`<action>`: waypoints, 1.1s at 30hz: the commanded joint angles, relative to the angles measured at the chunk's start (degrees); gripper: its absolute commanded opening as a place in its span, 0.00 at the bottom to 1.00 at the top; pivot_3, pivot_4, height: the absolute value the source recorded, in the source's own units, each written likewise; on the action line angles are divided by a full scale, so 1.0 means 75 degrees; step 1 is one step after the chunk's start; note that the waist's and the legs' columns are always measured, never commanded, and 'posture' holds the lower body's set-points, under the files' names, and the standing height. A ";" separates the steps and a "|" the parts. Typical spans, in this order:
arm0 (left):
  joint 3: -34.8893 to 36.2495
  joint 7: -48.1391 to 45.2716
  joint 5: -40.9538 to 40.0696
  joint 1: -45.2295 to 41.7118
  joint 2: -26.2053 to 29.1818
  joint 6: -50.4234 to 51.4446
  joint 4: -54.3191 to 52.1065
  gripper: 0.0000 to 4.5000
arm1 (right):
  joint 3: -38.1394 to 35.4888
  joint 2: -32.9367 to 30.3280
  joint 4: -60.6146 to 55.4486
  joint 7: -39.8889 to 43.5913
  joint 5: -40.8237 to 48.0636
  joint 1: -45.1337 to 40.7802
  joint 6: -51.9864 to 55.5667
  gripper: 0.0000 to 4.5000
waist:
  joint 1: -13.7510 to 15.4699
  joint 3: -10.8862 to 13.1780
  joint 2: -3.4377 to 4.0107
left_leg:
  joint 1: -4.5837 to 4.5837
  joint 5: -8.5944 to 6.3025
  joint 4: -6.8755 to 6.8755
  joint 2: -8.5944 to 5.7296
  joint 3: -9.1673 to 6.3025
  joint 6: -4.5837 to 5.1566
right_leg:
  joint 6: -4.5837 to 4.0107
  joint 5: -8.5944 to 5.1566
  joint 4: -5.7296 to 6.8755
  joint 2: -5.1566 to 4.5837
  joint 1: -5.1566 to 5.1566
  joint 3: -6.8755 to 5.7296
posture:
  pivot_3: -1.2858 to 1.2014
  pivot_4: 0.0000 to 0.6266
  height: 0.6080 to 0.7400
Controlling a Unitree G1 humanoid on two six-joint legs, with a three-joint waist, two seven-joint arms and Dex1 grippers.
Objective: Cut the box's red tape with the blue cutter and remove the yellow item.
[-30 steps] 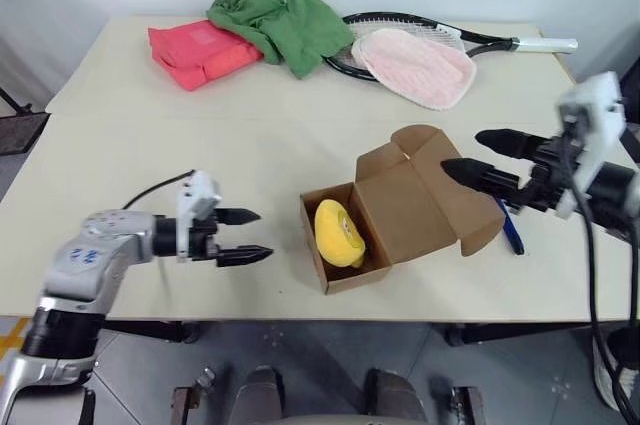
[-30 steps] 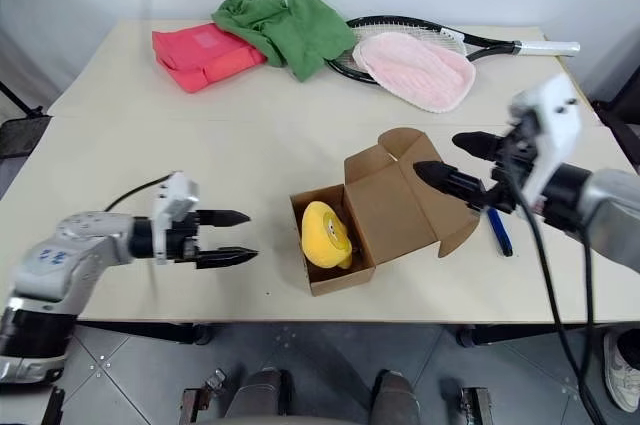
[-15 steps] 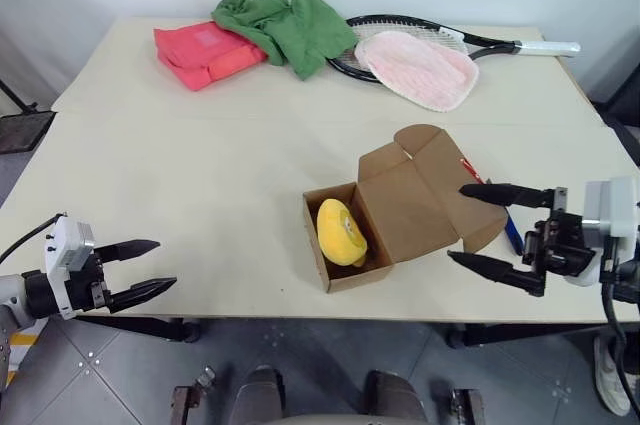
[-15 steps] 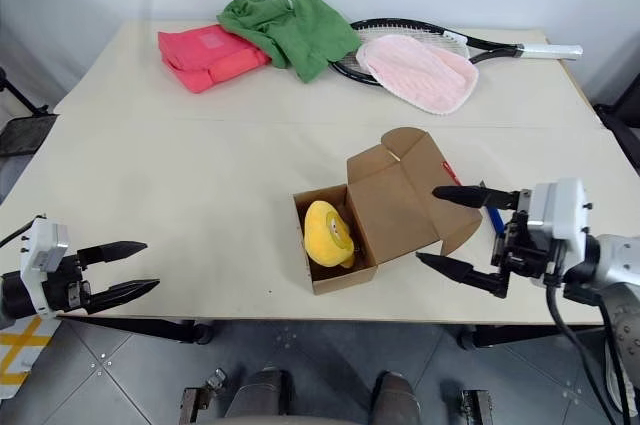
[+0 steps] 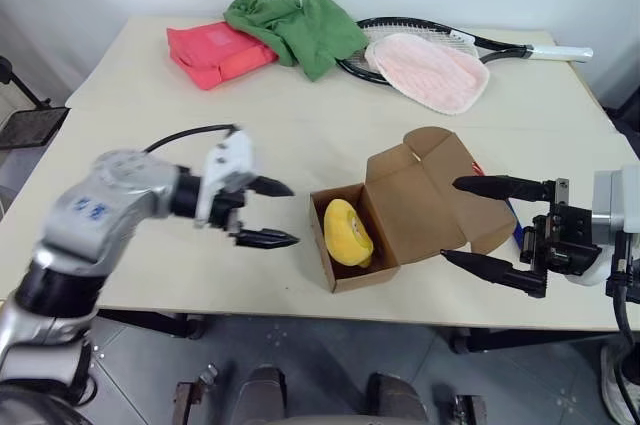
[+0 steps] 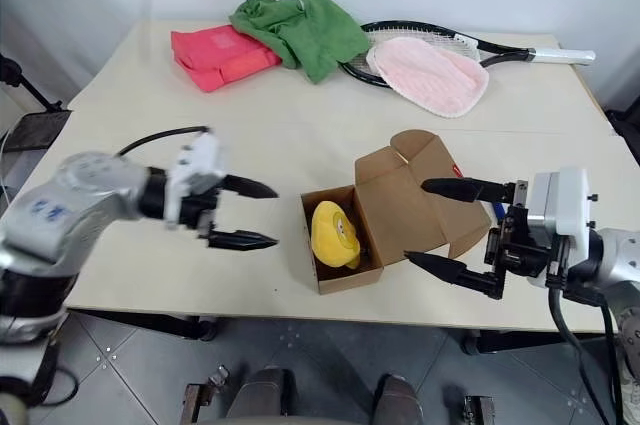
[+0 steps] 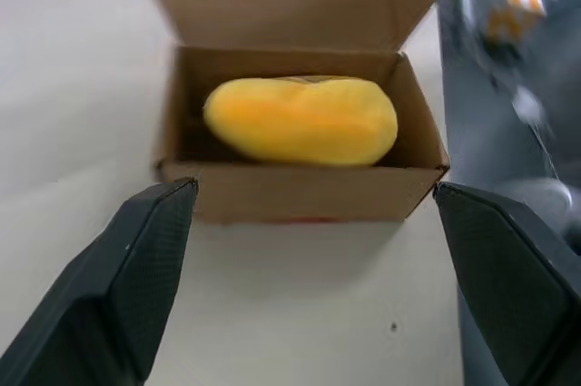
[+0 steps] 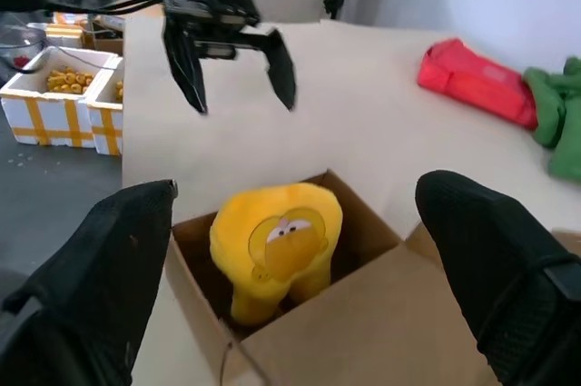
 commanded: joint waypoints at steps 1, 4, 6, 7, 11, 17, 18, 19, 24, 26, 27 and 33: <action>-0.1033 -0.0157 0.0804 -0.0799 -0.0484 -0.0183 0.0484 0.98 | -0.0678 -0.0089 -0.0552 -0.0195 0.0254 0.0299 0.0152 1.00 | -0.0013 0.0000 0.0000 | -0.0001 0.0000 -0.0002 0.0000 0.0000 0.0000 | 0.0000 0.0000 -0.0001 0.0000 0.0000 0.0000 | 0.52 0.24 1.00; -0.1730 -0.0362 0.1229 -0.1361 -0.1158 -0.0459 0.0925 0.98 | -0.1140 -0.0051 -0.0973 -0.0463 0.0369 0.0762 0.0363 1.00 | -0.0031 0.0000 0.0000 | -0.0001 0.0000 -0.0010 0.0000 0.0000 0.0000 | 0.0000 0.0000 -0.0007 0.0003 -0.0004 0.0000 | 0.52 0.24 1.00; -0.2079 -0.0539 0.1606 -0.1517 -0.1306 -0.0733 0.1191 0.98 | -0.1309 -0.0014 -0.1167 -0.0634 0.0429 0.0954 0.0442 1.00 | -0.0050 0.0001 0.0000 | -0.0004 0.0000 -0.0010 0.0000 0.0000 0.0000 | 0.0000 0.0000 -0.0008 0.0003 -0.0005 0.0000 | 0.52 0.24 1.00; -0.2284 -0.0632 0.1853 -0.1570 -0.1340 -0.0937 0.1374 0.98 | -0.1371 0.0004 -0.1258 -0.0706 0.0446 0.1038 0.0472 1.00 | -0.0061 0.0000 0.0000 | -0.0003 0.0000 -0.0009 0.0000 0.0000 0.0000 | 0.0000 0.0000 -0.0008 0.0003 -0.0006 0.0000 | 0.52 0.24 1.00; -0.2529 -0.0666 0.2417 -0.1661 -0.1642 -0.1581 0.1995 0.86 | -0.1520 0.0073 -0.1498 -0.1067 0.0482 0.1217 0.0510 1.00 | -0.0035 0.0001 -0.0001 | 0.0002 0.0000 -0.0006 0.0000 0.0000 0.0000 | 0.0000 0.0000 -0.0005 0.0002 -0.0003 0.0001 | 0.52 0.24 1.00; -0.2288 -0.0578 0.2629 -0.1580 -0.2036 -0.2000 0.2251 0.47 | -0.1478 0.0137 -0.1575 -0.1345 0.0331 0.1318 0.0410 1.00 | 0.0007 0.0001 -0.0001 | -0.0004 0.0000 0.0006 0.0000 -0.0001 0.0001 | 0.0000 0.0000 -0.0003 0.0001 0.0001 0.0000 | 0.52 0.24 1.00; -0.2275 -0.0551 0.2686 -0.1569 -0.2064 -0.2082 0.2261 0.42 | -0.1447 0.0149 -0.1562 -0.1361 0.0283 0.1312 0.0372 1.00 | 0.0007 0.0001 -0.0001 | -0.0004 0.0000 0.0007 0.0000 -0.0001 0.0001 | 0.0000 0.0000 -0.0003 0.0001 0.0001 0.0001 | 0.52 0.24 1.00; -0.2225 -0.0485 0.2717 -0.1535 -0.2103 -0.2109 0.2240 0.34 | -0.1410 0.0188 -0.1533 -0.1393 0.0225 0.1297 0.0328 1.00 | 0.0010 0.0001 -0.0001 | -0.0004 -0.0001 0.0007 0.0000 -0.0001 0.0001 | 0.0000 0.0000 -0.0003 0.0001 0.0001 0.0001 | 0.52 0.24 1.00; -0.1248 -0.0372 0.1967 -0.1321 -0.2672 -0.2164 0.2493 0.02 | -0.1198 0.0297 -0.1365 -0.1383 0.0048 0.1192 0.0183 1.00 | 0.0006 0.0001 -0.0001 | -0.0005 0.0000 0.0007 0.0000 -0.0001 0.0001 | 0.0000 0.0000 -0.0002 0.0001 0.0000 0.0001 | 0.52 0.24 1.00; -0.0453 -0.0255 0.1435 -0.1401 -0.3046 -0.2321 0.2926 0.00 | -0.1076 0.0350 -0.1242 -0.1404 0.0043 0.1054 0.0135 1.00 | 0.0002 0.0002 -0.0002 | -0.0006 0.0000 0.0011 0.0000 -0.0002 0.0001 | 0.0000 0.0000 0.0000 0.0001 0.0000 0.0000 | 0.52 0.24 1.00; 0.0046 -0.0213 0.1146 -0.1480 -0.3166 -0.2538 0.3176 0.00 | -0.0967 0.0385 -0.1162 -0.1415 0.0040 0.0949 0.0100 1.00 | -0.0013 0.0001 -0.0002 | -0.0008 0.0000 0.0013 0.0000 -0.0002 0.0001 | 0.0000 0.0000 0.0002 0.0000 -0.0002 0.0000 | 0.52 0.24 1.00; 0.2255 -0.0004 0.0109 -0.1019 -0.2746 -0.3083 0.3538 0.00 | -0.0117 0.0700 -0.0914 -0.1409 -0.0036 0.0258 -0.0118 1.00 | -0.0193 0.0000 0.0000 | 0.0006 0.0000 -0.0007 0.0000 -0.0002 0.0001 | 0.0001 0.0000 0.0004 0.0001 -0.0004 0.0000 | 0.52 0.24 1.00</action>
